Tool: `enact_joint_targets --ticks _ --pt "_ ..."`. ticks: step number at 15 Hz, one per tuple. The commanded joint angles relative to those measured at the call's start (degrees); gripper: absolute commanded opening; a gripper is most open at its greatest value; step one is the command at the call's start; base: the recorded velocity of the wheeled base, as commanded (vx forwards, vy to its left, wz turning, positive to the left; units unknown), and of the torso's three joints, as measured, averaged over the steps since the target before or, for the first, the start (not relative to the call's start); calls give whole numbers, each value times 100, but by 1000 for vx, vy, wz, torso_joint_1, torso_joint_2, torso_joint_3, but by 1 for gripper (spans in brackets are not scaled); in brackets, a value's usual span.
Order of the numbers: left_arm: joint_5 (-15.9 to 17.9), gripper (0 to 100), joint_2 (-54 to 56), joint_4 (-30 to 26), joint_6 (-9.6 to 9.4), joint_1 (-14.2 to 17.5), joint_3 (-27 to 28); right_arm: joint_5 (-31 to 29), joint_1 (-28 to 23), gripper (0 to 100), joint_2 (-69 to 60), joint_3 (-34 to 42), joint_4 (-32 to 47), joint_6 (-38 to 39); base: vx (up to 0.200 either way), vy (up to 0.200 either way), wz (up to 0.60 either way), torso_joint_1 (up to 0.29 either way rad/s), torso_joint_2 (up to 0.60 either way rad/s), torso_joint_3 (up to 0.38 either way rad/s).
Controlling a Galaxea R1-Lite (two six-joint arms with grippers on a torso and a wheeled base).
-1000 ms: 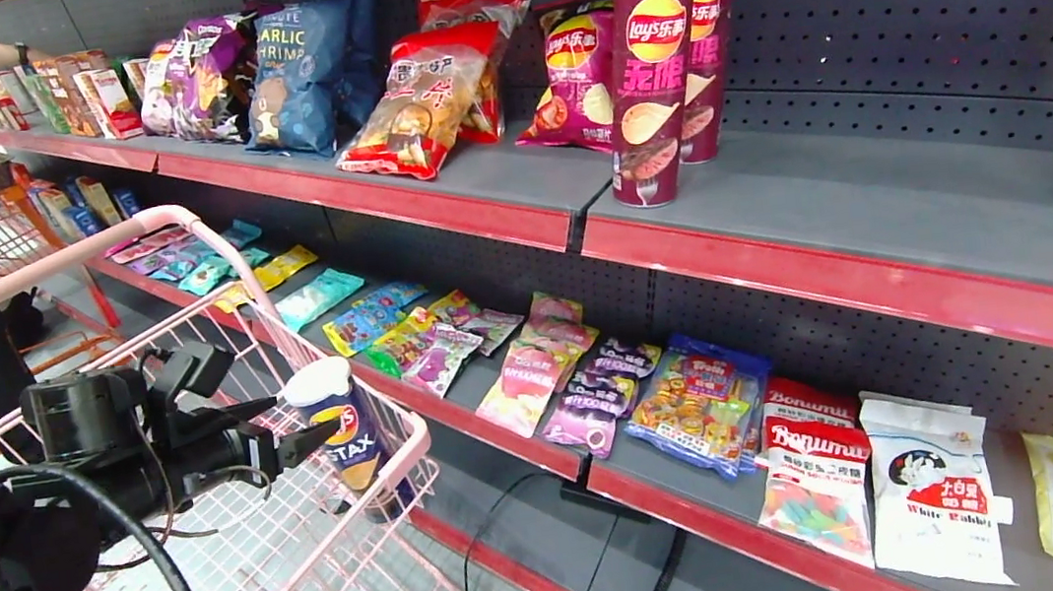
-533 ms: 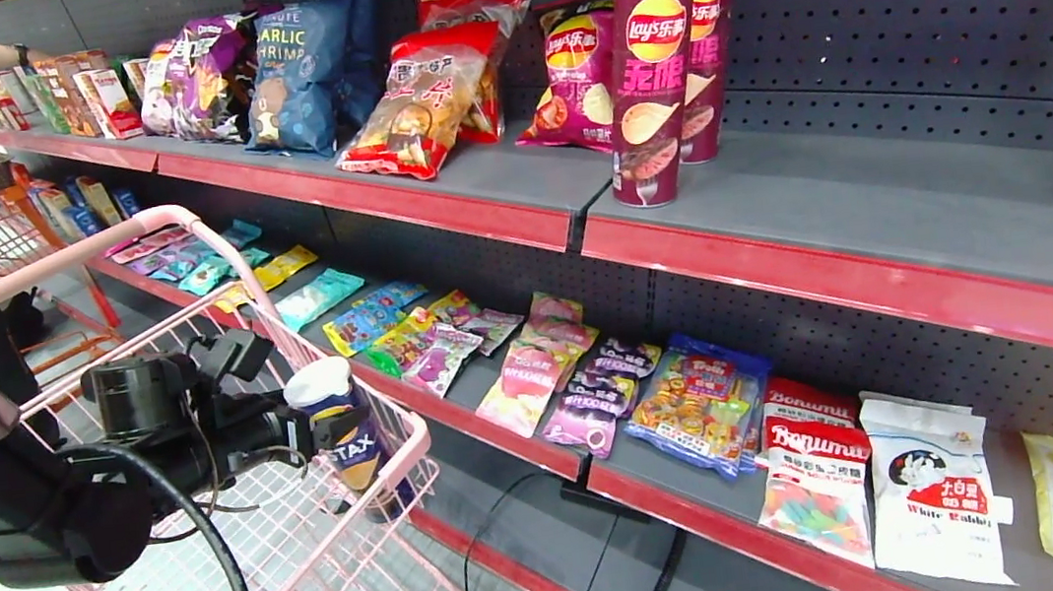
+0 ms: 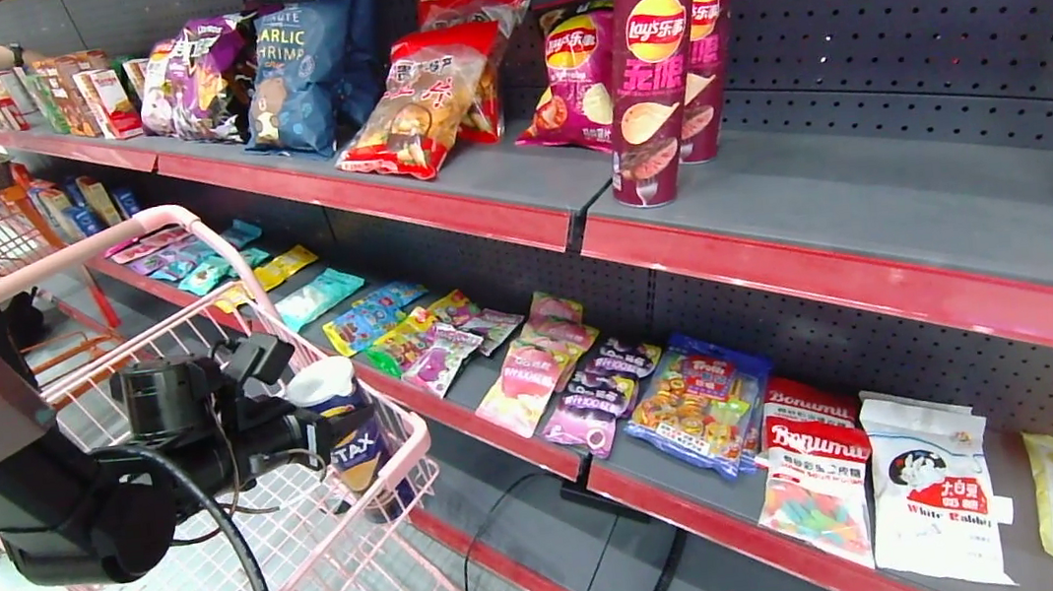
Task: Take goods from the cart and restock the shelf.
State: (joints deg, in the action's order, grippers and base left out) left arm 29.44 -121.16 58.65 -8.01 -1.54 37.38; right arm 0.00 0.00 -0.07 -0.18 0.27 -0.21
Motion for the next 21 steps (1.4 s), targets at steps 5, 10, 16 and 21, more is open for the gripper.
enact_joint_targets --ticks 5,10,16,21 --pt "0 0 392 314 63 66 -741 0 0 100 7 1 0 3 0 0 0 0 0 0" --pt "-8 0 2563 94 616 189 -1452 0 0 100 7 1 0 3 0 0 0 0 0 0" --pt "-439 0 4479 -1180 634 356 -1285 0 0 100 7 1 0 3 0 0 0 0 0 0" --pt "-870 0 6623 -3782 634 356 -995 0 0 100 7 1 0 12 0 0 0 0 0 0"
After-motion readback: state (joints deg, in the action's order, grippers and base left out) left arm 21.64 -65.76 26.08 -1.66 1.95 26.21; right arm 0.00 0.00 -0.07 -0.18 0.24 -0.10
